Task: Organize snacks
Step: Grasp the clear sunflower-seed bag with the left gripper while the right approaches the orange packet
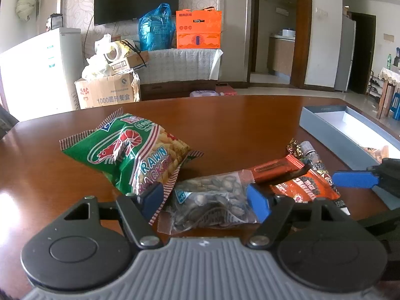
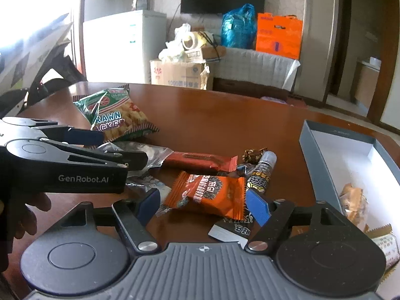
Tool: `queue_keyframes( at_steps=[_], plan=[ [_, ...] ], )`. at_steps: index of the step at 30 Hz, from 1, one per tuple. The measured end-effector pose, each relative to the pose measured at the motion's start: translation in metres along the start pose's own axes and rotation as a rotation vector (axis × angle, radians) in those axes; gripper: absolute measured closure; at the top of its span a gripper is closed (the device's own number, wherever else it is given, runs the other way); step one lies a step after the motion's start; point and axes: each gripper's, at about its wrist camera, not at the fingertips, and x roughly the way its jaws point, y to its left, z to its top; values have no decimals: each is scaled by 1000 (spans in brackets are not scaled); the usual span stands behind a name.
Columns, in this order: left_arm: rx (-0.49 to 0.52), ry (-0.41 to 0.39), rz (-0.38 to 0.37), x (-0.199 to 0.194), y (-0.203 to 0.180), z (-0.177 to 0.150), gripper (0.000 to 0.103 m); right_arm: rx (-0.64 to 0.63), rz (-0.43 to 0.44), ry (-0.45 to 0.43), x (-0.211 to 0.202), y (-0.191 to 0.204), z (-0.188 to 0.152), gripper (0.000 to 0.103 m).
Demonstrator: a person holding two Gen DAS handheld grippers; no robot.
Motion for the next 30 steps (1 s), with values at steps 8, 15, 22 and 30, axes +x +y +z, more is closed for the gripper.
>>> queue_keyframes(
  at_steps=[8,15,22,30],
  plan=[
    [-25,3,2,4,1,-3,26,18,-12,2,3,0,0,32],
    [-33,2,1,7,-2,-1,26,24,-11,-5,5,-1,1,31],
    [-38,10,-20,10,1,-4,36,25,9,1,8,1,3,41],
    [-52,18,-30,12,6,-2,45,30,11,3,6,-1,6,58]
  ],
)
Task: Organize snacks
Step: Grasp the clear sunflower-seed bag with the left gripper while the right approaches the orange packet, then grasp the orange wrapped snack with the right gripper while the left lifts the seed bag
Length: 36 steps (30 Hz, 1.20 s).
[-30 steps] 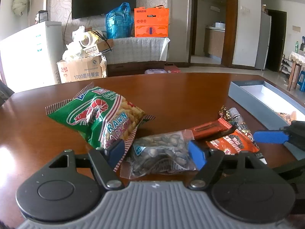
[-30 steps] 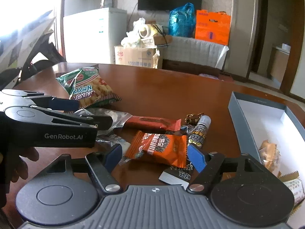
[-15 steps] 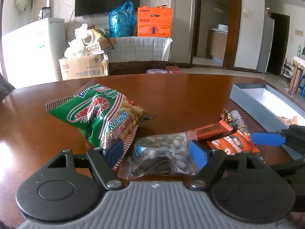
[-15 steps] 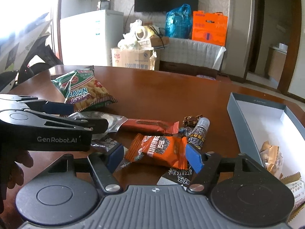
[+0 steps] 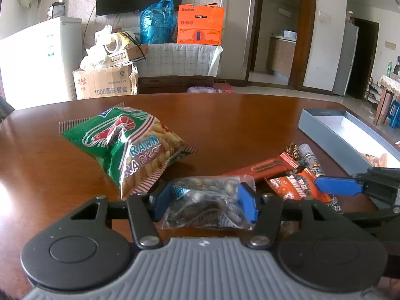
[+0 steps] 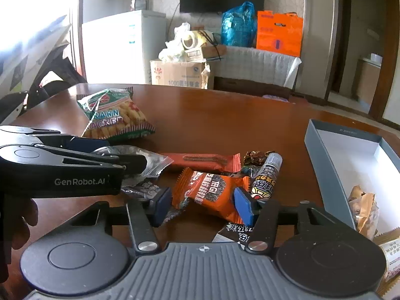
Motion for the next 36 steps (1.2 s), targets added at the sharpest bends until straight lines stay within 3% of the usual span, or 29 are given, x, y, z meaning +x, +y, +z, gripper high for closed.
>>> queue_keyframes(
  at_steps=[4,5,6,8,15,17,20,28,31,36],
  plan=[
    [10,5,-1,-1,0,0,46,17,6,-2,-2,-3,-1,60],
    [11,12,-3,-2,0,1,46,21,5,-2,-2,-3,-1,56],
    [9,16,-5,-2,1,1,45,29,6,7,-1,-3,-2,45],
    [18,15,-2,-4,0,-2,38,7,1,6,0,2,-3,37],
    [57,6,11,0,-5,-6,38,-37,3,18,5,8,-3,47],
    [58,6,14,-1,-3,-5,44,-38,-4,14,4,9,-2,55],
    [31,17,-7,-3,3,-2,56,-23,-1,19,2,6,-2,59],
    [28,24,-16,-9,8,2,67,-19,8,12,-5,4,2,63],
    [23,2,-15,-13,10,6,83,-11,11,-6,-10,2,5,63],
    [22,21,-3,-11,15,4,83,-12,10,-1,-12,1,5,63]
  ],
)
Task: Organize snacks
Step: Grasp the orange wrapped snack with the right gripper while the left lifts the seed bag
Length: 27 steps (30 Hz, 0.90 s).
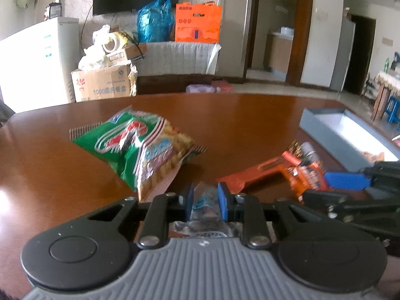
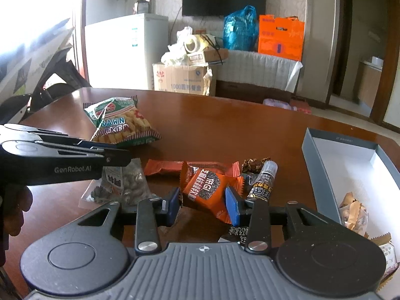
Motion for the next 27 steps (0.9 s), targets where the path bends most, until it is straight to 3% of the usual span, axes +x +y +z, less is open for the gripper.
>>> queue_keyframes(
  at_steps=[4,6,7,8,10,11,19,22,24,25,26,27],
  plan=[
    [-7,-20,-33,-13,3,5,83,0,5,5,0,1,-1,63],
    [21,-21,-23,-19,2,2,76,-1,7,8,1,0,-1,63],
    [33,-15,-23,-20,2,0,61,3,9,10,1,-1,0,63],
    [42,-11,-15,-22,2,-2,38,8,11,10,1,-1,0,63],
    [61,-35,10,-29,2,-6,19,10,14,10,1,-1,2,63],
    [65,-47,-1,-32,2,-7,17,9,17,10,1,0,1,63],
    [139,16,15,-21,-9,-25,15,14,20,3,-6,-2,1,63],
    [95,16,20,-15,-6,-23,15,18,16,2,-7,-4,1,64],
    [77,24,7,-10,-3,-23,24,14,15,5,-7,-3,0,66],
    [68,24,-17,-8,-2,-22,41,12,16,8,-7,-3,0,66],
    [57,25,-31,-7,-1,-20,49,9,20,10,-6,-3,0,70],
    [54,26,-33,-7,-1,-18,56,7,28,13,-6,-2,0,85]
  ],
)
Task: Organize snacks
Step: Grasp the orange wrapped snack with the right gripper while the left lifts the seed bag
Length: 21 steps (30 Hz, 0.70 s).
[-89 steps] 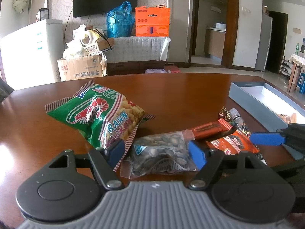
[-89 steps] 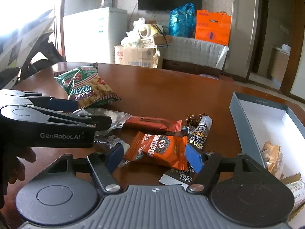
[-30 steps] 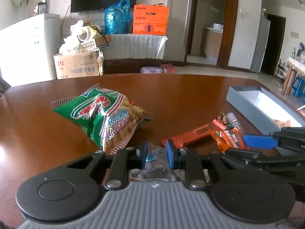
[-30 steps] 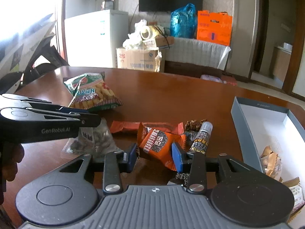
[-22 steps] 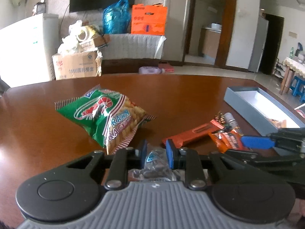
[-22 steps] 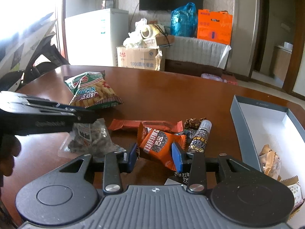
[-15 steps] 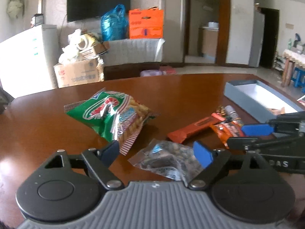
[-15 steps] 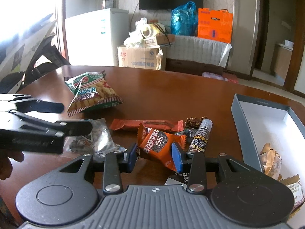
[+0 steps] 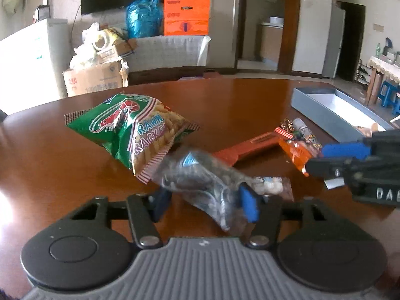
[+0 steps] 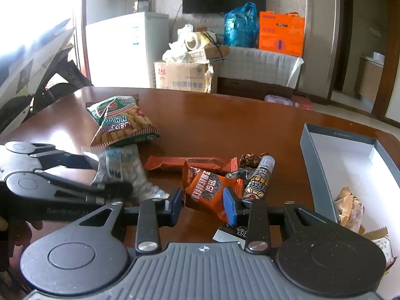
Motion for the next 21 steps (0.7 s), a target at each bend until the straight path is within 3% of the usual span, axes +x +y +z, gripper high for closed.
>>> queue_keyframes(
  at_steps=[5,12,21],
  plan=[
    [1,-4,-15,-1,1,2,66,-12,13,16,3,2,0,89],
    [20,-37,-33,-12,-6,9,67,-6,20,-8,-6,1,1,95],
    [14,-36,-60,-13,-10,12,67,-8,10,-10,-15,-6,1,95]
  ],
)
